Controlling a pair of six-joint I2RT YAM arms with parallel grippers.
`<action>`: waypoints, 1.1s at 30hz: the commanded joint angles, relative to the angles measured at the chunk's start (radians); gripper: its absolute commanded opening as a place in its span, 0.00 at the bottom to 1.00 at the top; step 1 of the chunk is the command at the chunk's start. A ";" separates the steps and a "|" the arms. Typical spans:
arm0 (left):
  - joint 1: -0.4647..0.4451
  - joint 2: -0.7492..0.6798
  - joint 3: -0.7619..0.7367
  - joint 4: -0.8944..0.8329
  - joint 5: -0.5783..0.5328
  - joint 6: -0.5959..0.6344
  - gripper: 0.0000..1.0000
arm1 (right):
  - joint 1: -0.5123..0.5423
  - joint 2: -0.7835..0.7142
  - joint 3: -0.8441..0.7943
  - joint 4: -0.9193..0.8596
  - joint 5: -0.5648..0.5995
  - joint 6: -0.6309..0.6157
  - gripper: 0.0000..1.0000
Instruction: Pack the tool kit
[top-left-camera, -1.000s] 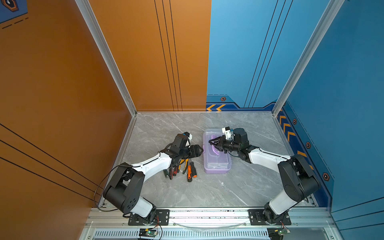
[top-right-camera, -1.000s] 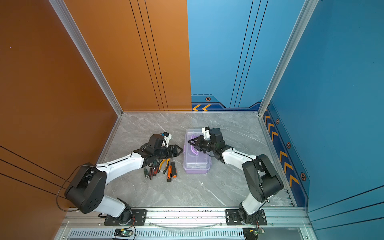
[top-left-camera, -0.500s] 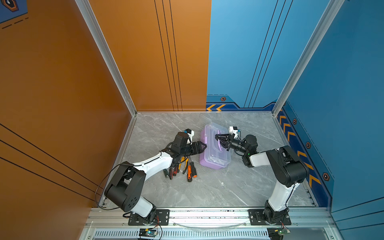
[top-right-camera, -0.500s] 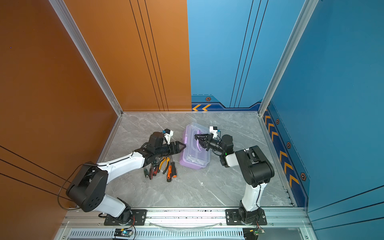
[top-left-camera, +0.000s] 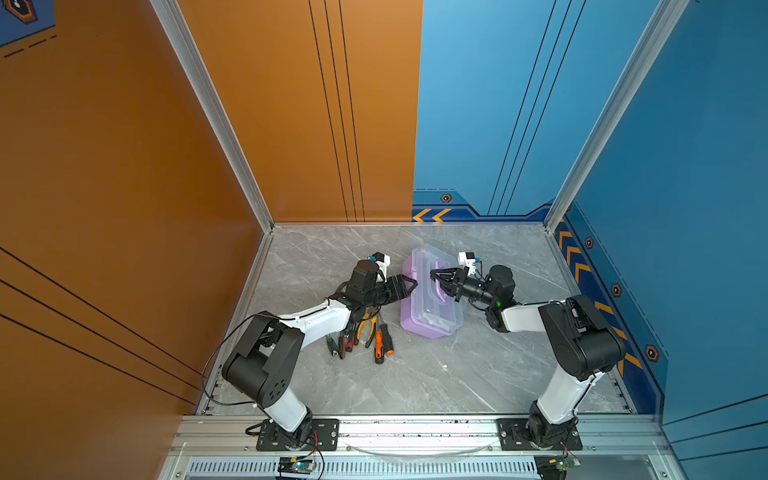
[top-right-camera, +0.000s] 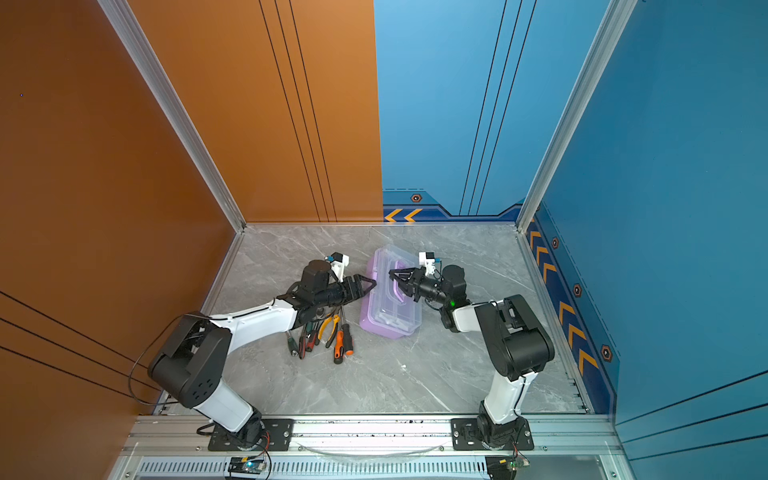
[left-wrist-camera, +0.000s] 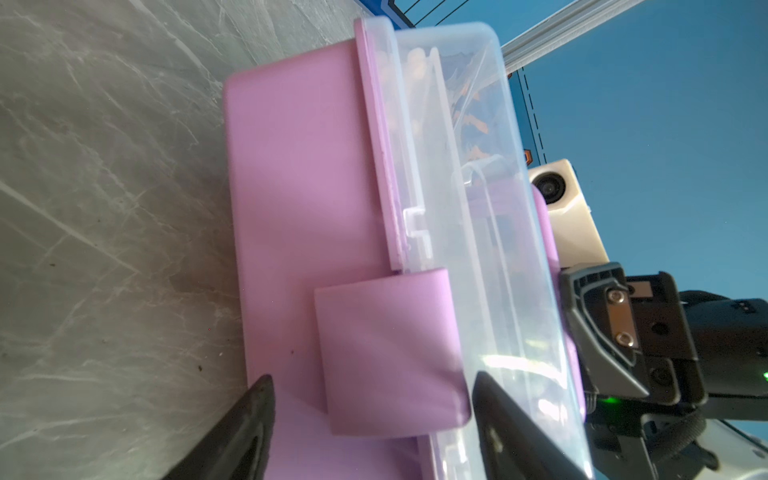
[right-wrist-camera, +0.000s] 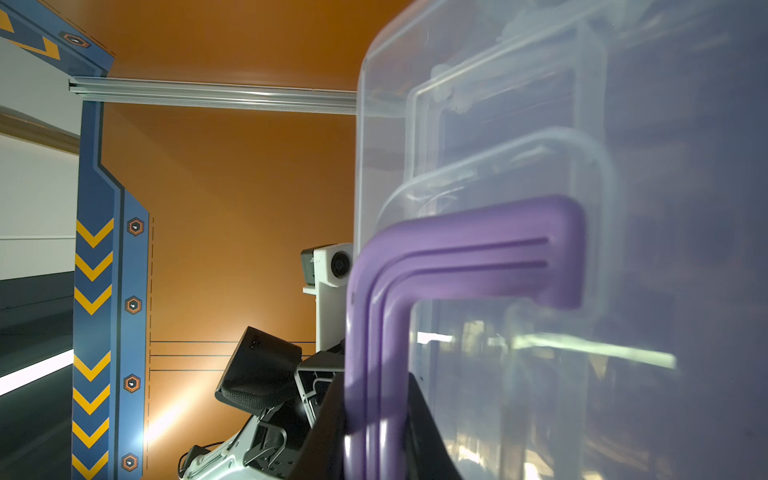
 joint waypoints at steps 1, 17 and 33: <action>-0.010 0.046 0.019 0.017 0.072 -0.031 0.74 | 0.037 0.023 -0.015 -0.208 -0.035 -0.130 0.00; 0.022 0.176 -0.030 0.638 0.317 -0.408 0.59 | 0.057 0.003 0.094 -0.665 0.051 -0.398 0.00; 0.064 0.208 -0.107 1.052 0.351 -0.663 0.56 | 0.036 0.093 0.123 -0.739 0.065 -0.515 0.00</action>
